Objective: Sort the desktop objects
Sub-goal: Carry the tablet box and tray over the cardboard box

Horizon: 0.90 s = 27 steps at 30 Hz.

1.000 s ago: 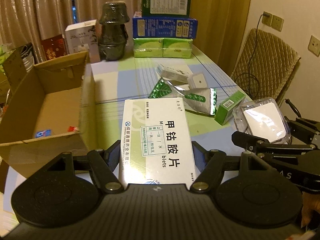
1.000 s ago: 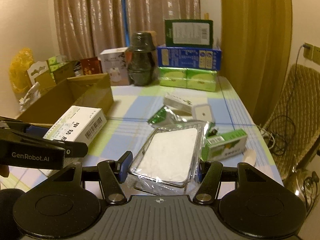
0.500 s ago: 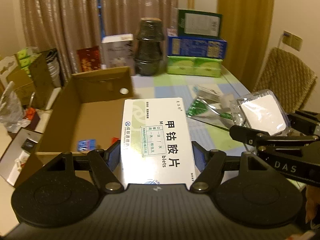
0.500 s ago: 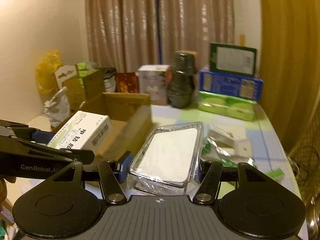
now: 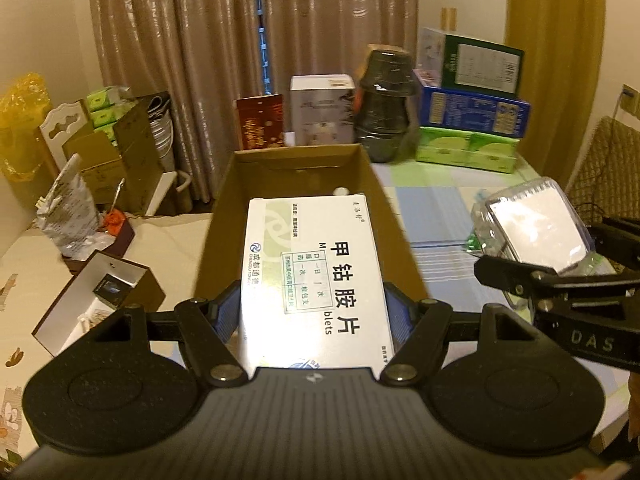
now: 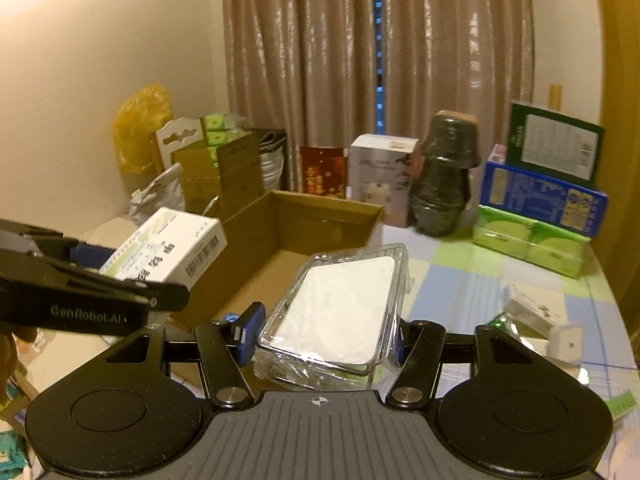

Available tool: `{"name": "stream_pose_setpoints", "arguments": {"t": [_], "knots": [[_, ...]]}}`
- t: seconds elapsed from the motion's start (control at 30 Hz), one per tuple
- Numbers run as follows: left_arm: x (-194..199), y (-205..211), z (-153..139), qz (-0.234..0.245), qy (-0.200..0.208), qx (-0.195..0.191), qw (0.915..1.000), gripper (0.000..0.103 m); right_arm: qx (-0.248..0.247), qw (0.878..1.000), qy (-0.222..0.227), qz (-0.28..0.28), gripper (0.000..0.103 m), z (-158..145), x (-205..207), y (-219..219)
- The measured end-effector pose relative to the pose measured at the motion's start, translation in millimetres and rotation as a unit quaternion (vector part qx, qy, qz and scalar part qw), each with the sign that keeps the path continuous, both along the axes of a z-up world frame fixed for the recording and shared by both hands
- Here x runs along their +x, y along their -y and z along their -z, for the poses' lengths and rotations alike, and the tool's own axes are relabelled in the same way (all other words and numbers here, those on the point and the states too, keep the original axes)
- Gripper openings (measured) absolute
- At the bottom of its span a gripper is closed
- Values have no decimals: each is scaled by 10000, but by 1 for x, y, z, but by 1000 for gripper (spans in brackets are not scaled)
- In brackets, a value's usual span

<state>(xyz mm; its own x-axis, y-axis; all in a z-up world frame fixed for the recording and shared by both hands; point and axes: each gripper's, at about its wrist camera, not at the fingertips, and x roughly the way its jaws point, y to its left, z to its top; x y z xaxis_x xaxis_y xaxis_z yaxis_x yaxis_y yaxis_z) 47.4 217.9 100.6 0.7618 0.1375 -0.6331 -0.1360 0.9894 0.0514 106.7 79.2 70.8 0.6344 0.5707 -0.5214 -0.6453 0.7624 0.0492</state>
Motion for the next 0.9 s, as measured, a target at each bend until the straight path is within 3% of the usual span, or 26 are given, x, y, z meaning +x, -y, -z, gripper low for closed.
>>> {"name": "stream_pose_setpoints", "arguments": {"t": [0.5, 0.8, 0.9], "knots": [[49, -46, 23, 21, -366, -76, 9993, 68, -114, 9990, -406, -160, 57, 28, 41, -44], [74, -60, 38, 23, -355, -182, 9992, 69, -100, 9984, -553, -104, 57, 39, 62, -60], [81, -65, 38, -101, -291, -148, 9994, 77, -76, 9986, -501, -166, 60, 36, 68, -66]]}}
